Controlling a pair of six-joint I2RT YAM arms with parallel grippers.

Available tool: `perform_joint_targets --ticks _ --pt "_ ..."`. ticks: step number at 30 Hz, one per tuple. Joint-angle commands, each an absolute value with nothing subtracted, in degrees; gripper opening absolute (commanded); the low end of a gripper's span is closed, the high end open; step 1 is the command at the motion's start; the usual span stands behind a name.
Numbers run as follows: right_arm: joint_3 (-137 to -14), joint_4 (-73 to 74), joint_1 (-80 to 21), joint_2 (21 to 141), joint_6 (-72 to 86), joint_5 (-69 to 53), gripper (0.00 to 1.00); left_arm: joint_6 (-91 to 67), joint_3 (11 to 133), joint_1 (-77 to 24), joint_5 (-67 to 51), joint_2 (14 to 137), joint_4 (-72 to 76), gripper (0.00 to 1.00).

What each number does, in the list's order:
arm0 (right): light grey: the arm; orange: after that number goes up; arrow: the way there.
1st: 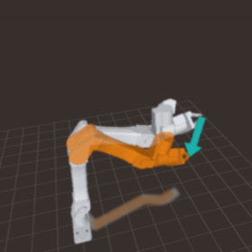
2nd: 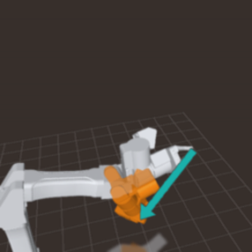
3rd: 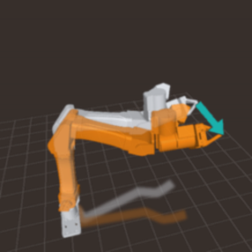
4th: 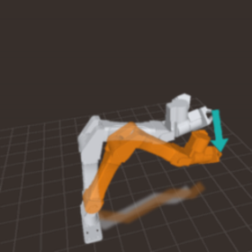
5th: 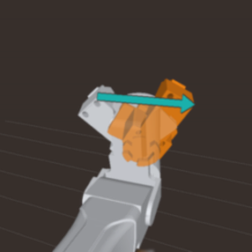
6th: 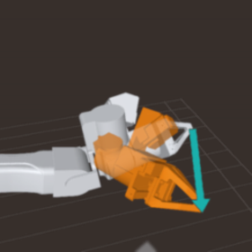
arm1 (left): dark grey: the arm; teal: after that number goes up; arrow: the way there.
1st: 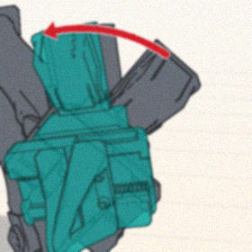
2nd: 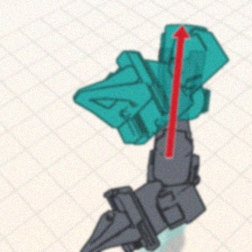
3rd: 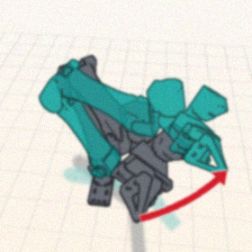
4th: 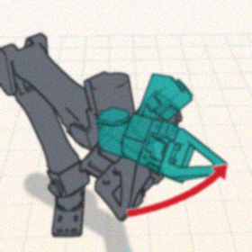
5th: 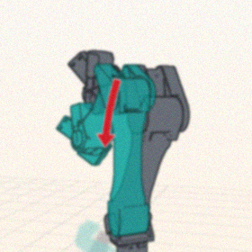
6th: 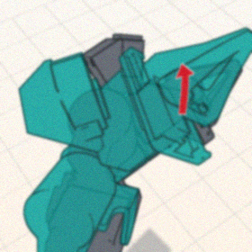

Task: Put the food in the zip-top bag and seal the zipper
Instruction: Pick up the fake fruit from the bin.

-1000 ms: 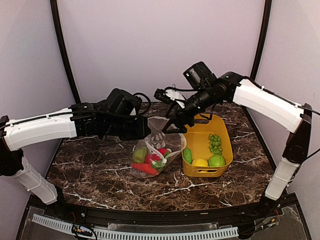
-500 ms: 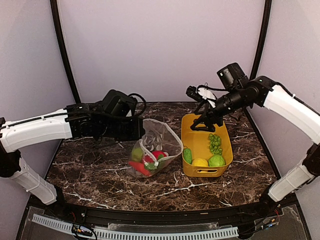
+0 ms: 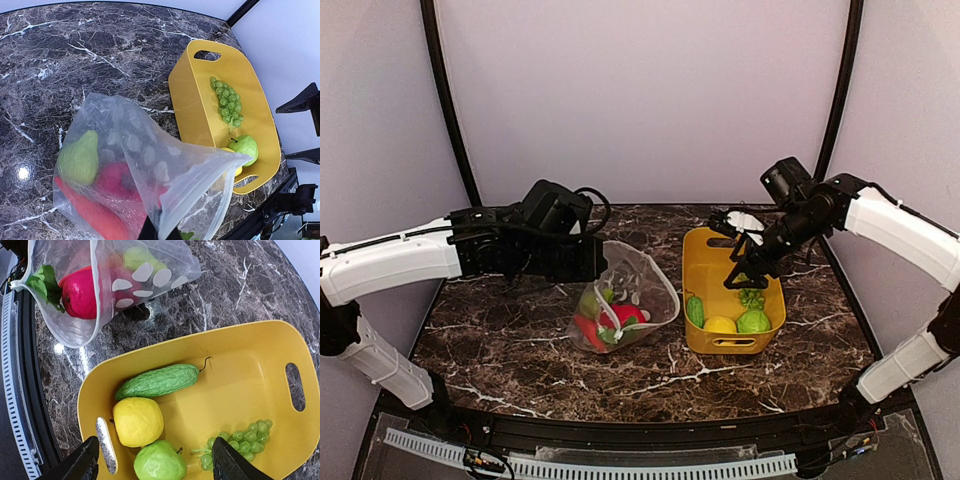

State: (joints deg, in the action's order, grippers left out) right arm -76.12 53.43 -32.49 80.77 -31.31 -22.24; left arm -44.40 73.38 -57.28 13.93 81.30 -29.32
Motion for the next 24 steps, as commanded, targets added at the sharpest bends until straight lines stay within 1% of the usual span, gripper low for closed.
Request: perform_joint_targets --ticks 1,11,24 --pt "-74.07 55.80 -31.99 82.08 -33.67 -21.44 0.74 -43.24 72.22 -57.04 13.23 79.58 -29.18 0.01" --pt "-73.26 56.42 -31.99 90.15 -35.37 -18.35 0.71 -43.05 70.54 -57.04 14.38 77.70 -28.30 0.01" --pt "-70.56 55.22 -32.08 93.83 -35.29 -22.21 0.74 -42.50 69.98 -57.06 15.47 77.07 -28.74 0.01"
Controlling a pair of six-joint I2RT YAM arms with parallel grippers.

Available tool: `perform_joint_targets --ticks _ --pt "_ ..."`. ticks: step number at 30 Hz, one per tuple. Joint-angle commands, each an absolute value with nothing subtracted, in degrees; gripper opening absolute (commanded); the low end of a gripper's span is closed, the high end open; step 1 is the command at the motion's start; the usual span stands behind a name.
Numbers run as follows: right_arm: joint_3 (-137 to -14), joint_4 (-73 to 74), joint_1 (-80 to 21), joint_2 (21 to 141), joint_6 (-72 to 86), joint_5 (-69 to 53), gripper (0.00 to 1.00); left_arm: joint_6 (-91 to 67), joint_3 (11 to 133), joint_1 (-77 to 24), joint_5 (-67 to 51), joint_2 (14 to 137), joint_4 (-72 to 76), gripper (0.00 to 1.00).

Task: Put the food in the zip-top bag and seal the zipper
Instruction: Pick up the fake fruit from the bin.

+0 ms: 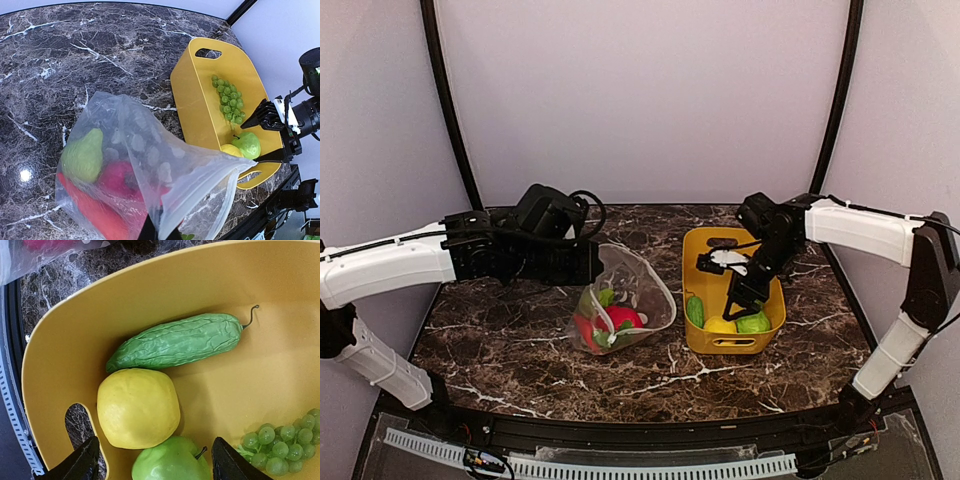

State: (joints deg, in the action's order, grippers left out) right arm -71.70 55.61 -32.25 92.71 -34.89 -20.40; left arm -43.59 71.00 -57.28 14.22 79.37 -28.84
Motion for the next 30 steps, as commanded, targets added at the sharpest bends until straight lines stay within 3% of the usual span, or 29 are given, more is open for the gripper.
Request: perform_joint_targets --ticks 1,30 --pt "-70.45 55.20 -32.08 94.13 -35.33 -22.45 0.75 -42.51 69.90 -57.05 15.54 77.10 -28.70 0.01" --pt "-68.16 53.55 -33.75 101.80 -34.31 -25.22 0.78 -42.73 69.04 -57.04 14.69 77.43 -28.83 0.01"
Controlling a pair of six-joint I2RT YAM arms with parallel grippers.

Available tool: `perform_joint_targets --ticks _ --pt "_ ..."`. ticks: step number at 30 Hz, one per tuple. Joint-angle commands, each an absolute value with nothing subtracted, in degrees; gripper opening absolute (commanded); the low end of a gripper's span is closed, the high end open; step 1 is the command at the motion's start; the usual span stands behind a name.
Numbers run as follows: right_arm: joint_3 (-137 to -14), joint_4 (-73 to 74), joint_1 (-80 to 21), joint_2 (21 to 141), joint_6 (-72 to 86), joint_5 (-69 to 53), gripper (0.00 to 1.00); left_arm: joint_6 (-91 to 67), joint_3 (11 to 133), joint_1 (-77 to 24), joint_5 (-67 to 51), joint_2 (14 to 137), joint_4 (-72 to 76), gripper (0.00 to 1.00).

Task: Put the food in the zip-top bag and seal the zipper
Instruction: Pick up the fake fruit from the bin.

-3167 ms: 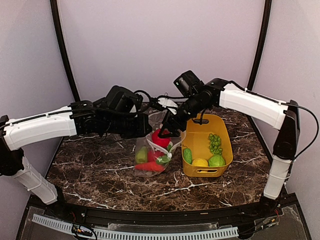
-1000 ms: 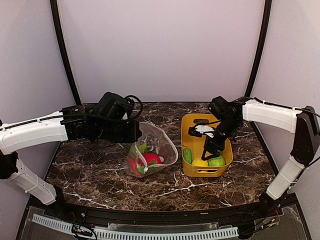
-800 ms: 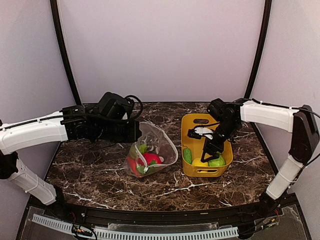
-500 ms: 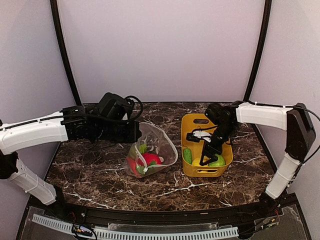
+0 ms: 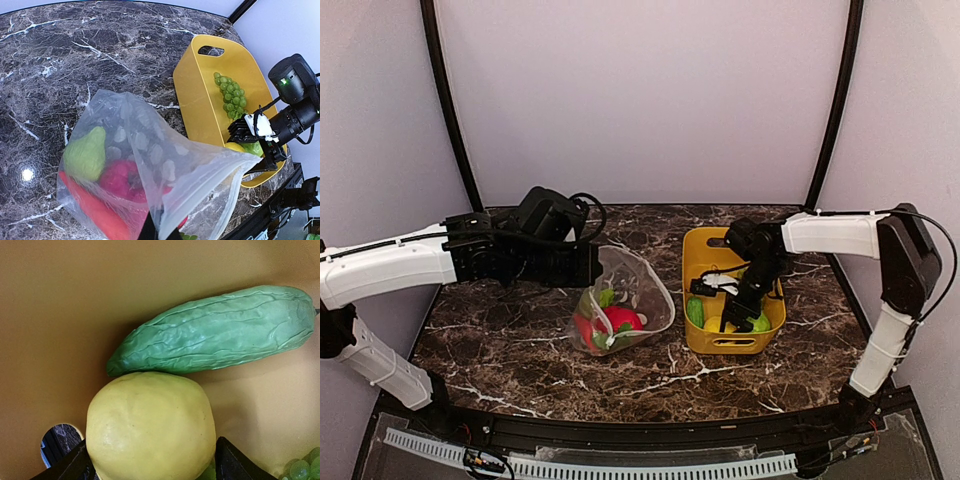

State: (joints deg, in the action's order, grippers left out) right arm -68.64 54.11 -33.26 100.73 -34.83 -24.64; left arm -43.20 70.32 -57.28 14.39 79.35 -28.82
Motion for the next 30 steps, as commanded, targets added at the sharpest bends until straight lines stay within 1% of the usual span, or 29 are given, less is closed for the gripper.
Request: perform_joint_targets --ticks 1,6,13,17,25,30 --pt "-68.13 53.47 -33.76 101.93 -34.14 -25.15 0.78 -42.72 68.94 -57.04 14.64 77.39 -28.83 0.01" --pt "-68.46 53.05 -33.74 102.94 -33.61 -24.85 0.74 -42.85 68.70 -57.05 14.59 77.27 -28.66 0.01" --pt "-68.97 53.00 -33.76 102.23 -33.24 -24.91 0.61 -42.80 68.34 -57.04 14.30 77.34 -28.36 0.01" --pt "-69.65 52.88 -33.75 100.11 -33.32 -22.85 0.56 -42.84 68.17 -57.04 14.40 77.34 -28.09 0.01" --pt "-74.50 55.77 -33.42 94.56 -33.31 -20.32 0.52 -42.42 69.25 -57.11 13.68 79.03 -27.35 0.01" --pt "-78.19 56.80 -33.46 90.65 -32.98 -21.77 0.52 -42.13 70.80 -57.04 12.73 81.70 -26.67 0.01"
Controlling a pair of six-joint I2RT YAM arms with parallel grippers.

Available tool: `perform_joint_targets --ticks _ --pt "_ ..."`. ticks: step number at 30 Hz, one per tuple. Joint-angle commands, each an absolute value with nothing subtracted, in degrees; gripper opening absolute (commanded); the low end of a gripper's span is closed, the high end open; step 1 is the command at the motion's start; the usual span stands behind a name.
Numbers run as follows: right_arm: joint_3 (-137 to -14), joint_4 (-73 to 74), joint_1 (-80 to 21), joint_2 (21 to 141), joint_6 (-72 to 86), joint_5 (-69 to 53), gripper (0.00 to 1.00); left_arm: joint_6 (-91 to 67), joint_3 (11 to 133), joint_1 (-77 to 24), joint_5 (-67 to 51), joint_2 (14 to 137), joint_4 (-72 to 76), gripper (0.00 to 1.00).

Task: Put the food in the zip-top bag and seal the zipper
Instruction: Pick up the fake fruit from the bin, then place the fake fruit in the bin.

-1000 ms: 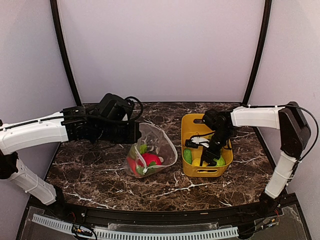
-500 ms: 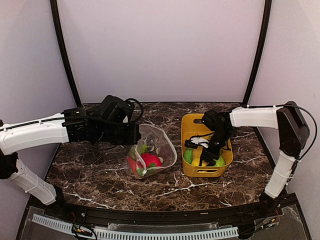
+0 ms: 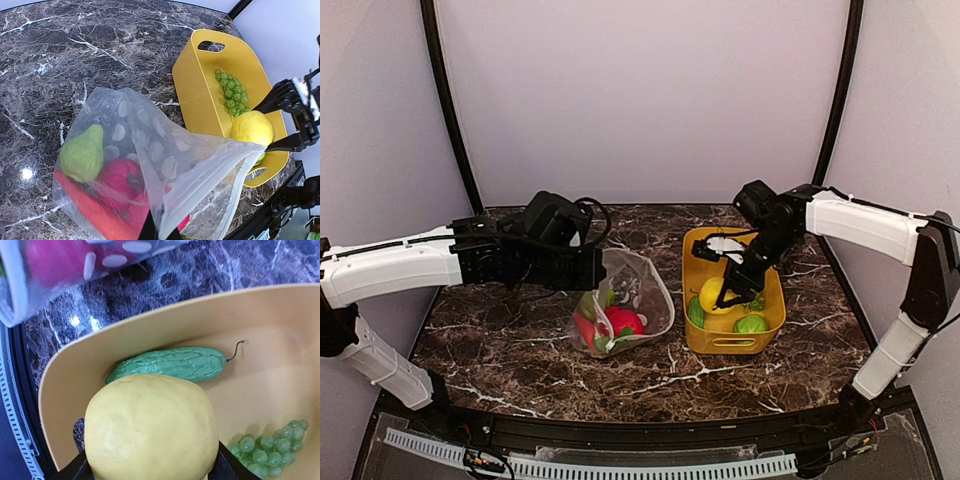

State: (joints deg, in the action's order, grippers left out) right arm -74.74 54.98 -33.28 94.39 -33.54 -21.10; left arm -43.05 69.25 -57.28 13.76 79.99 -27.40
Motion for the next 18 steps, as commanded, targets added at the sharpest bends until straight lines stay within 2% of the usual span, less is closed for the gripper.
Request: perform_joint_targets --ticks 1,18 --pt "-78.94 56.98 -33.47 90.06 -32.82 -22.12 0.52 -42.03 71.55 -57.04 12.35 82.58 -26.69 0.01" --pt "-88.52 55.87 -35.86 83.83 -33.17 -32.45 0.53 -41.03 78.21 -57.05 10.12 89.97 -28.04 0.01"
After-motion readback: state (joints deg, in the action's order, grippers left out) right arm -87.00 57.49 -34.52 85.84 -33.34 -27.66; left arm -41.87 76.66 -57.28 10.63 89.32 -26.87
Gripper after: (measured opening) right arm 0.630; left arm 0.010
